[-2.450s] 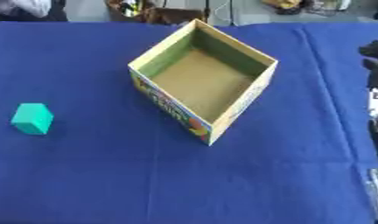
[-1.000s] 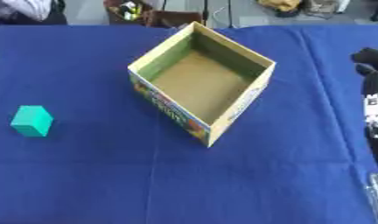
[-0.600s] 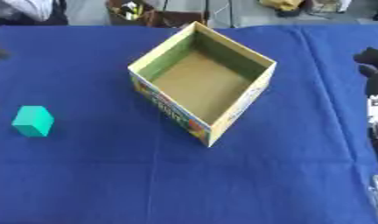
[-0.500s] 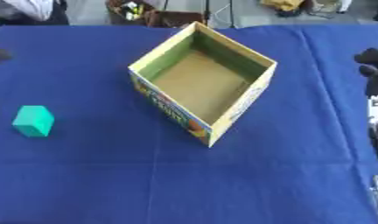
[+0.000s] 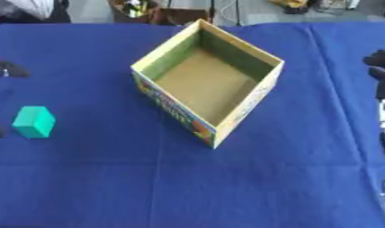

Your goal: Pick up objects on the table and place them in the box.

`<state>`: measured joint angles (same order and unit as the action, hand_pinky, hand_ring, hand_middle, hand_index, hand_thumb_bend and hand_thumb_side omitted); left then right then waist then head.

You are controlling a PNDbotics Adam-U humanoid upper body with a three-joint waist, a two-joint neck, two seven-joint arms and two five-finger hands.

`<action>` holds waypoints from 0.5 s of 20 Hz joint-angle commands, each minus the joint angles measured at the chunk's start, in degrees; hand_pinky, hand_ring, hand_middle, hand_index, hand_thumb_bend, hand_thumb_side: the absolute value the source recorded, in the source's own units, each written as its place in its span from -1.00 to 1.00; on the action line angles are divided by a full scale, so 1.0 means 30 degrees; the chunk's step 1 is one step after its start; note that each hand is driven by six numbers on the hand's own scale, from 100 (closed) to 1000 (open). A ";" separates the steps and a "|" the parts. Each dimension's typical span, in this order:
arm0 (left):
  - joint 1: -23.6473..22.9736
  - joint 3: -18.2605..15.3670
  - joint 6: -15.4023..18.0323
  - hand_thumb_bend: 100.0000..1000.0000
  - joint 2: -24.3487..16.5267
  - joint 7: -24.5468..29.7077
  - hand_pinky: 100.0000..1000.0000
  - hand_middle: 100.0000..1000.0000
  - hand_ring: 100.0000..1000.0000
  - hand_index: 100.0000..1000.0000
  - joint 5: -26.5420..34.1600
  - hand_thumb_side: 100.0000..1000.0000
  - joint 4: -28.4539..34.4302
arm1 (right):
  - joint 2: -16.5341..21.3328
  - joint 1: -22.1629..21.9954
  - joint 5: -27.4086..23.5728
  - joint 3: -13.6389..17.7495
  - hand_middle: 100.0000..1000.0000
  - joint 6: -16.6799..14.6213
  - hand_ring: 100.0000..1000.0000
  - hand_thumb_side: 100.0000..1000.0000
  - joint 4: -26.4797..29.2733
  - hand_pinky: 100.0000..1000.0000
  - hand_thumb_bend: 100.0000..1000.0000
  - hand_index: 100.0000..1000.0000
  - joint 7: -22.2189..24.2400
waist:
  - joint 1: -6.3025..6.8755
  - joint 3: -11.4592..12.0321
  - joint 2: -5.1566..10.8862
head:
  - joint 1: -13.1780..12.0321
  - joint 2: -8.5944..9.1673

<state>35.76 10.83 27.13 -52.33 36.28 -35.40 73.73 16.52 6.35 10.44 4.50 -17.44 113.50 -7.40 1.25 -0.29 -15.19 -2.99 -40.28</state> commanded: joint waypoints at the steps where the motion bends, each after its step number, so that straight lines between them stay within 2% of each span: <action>1: 0.0811 -0.0175 0.1673 0.58 0.0087 0.2050 0.60 0.77 0.74 1.00 -0.0811 0.33 -0.1018 | 0.0116 0.0186 -0.0227 -0.0023 0.42 -0.0021 0.78 0.64 0.0365 0.71 -1.00 0.68 0.0109 | 0.0004 -0.0034 0.0246 | -0.0134 -0.0088; 6: 0.1413 -0.0442 0.1963 0.57 0.0860 0.3401 0.57 0.79 0.72 1.00 -0.0626 0.30 -0.2066 | 0.0084 0.0256 -0.0269 -0.0015 0.41 -0.0016 0.78 0.64 0.0365 0.71 -1.00 0.68 0.0138 | 0.0010 -0.0123 0.0178 | -0.0141 -0.0093; 10: 0.1608 -0.0578 0.1873 0.57 0.1241 0.3776 0.56 0.76 0.70 1.00 -0.0534 0.30 -0.2786 | 0.0050 0.0340 -0.0287 -0.0035 0.41 0.0024 0.78 0.64 0.0365 0.72 -1.00 0.68 0.0193 | 0.0055 -0.0185 0.0098 | -0.0167 -0.0056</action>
<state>39.50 10.23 24.54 -47.37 38.88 -37.31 65.59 16.35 6.74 10.11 4.23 -17.29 113.50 -7.01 1.31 -0.79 -15.66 -3.39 -40.28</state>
